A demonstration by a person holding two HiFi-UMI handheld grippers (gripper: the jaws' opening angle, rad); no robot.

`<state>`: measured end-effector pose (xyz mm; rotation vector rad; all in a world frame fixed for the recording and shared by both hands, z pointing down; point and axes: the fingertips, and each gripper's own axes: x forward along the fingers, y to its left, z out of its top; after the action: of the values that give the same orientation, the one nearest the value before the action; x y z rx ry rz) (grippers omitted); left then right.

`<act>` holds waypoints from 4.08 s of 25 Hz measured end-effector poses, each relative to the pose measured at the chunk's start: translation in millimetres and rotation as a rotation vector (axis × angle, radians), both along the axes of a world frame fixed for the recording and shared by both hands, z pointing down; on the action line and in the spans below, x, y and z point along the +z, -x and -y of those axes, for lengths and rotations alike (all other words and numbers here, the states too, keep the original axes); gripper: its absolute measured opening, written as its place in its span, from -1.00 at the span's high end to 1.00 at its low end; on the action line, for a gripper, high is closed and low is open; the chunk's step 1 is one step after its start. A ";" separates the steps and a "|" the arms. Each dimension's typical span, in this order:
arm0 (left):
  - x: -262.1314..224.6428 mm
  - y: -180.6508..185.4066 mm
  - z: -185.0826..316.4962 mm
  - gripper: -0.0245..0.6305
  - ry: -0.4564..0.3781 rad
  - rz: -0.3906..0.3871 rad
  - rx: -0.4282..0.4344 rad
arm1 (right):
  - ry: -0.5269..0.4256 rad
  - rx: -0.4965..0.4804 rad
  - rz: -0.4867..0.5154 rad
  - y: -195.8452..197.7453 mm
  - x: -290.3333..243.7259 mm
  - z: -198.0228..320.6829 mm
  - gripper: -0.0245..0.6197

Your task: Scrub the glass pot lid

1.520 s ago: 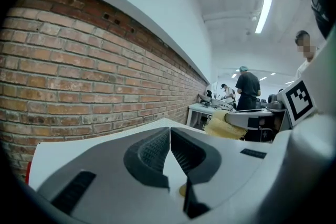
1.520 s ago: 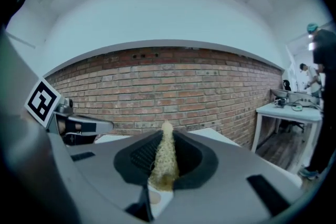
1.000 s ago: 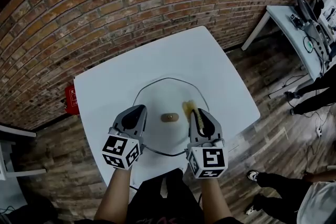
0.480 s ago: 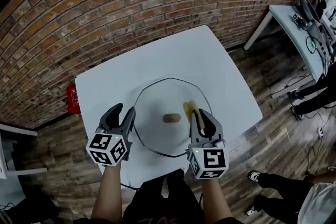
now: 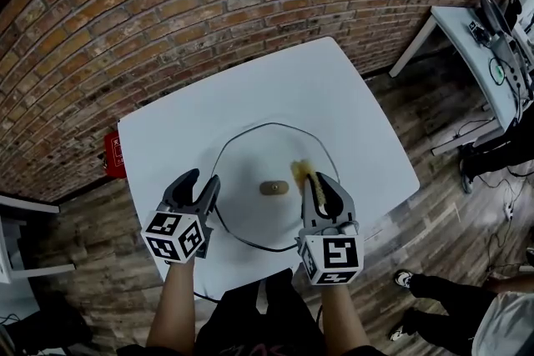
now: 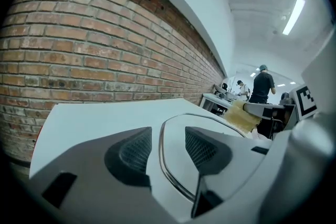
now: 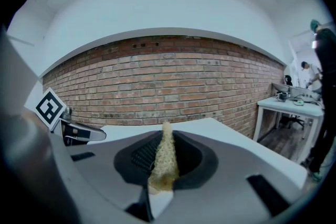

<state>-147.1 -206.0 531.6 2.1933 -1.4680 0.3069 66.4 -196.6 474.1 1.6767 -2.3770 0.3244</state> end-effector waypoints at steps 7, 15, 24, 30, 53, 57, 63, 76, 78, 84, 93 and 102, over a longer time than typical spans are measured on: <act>21.8 -1.0 1.0 0.36 0.065 -0.015 0.002 | 0.012 0.002 -0.011 -2.7 6.3 4.4 0.74; 45.5 1.1 -0.3 0.71 0.128 -0.031 -0.016 | 0.022 0.009 -0.024 -7.3 15.1 8.1 0.74; 45.4 -0.5 3.7 0.74 0.137 -0.015 -0.007 | 0.015 -0.002 -0.034 -4.2 11.1 14.0 0.74; 44.1 -1.5 4.4 0.75 0.138 -0.009 -0.011 | 0.005 -0.015 -0.027 -0.4 4.1 23.2 0.74; 43.6 -1.3 6.2 0.75 0.138 -0.025 0.008 | 0.261 -0.211 -0.113 103.5 68.2 72.5 0.74; 44.9 -0.7 7.3 0.75 0.137 -0.027 0.010 | 0.315 -0.114 -0.183 59.1 82.6 76.4 0.74; 45.2 0.9 7.4 0.75 0.135 -0.029 0.009 | 0.302 0.095 -0.218 -28.3 73.6 76.3 0.74; 44.1 -1.4 7.0 0.75 0.134 -0.037 0.004 | 0.270 -0.307 -0.086 129.9 46.8 12.5 0.74; 43.6 -1.8 8.0 0.75 0.132 -0.036 0.003 | 0.293 -0.350 -0.096 144.5 54.8 8.7 0.74; 45.0 -0.4 7.7 0.75 0.128 -0.042 0.003 | 0.363 -0.278 -0.172 111.9 81.0 14.7 0.74; 44.8 1.8 6.7 0.75 0.127 -0.036 0.000 | 0.397 0.052 -0.215 -31.5 81.2 25.1 0.74; 44.5 0.0 7.5 0.75 0.129 -0.040 -0.006 | 0.294 -0.145 -0.096 52.0 36.4 1.8 0.74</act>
<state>-147.1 -213.5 576.1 2.0808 -1.3929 0.3437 14.5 -198.4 510.5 1.3509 -2.2374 0.5265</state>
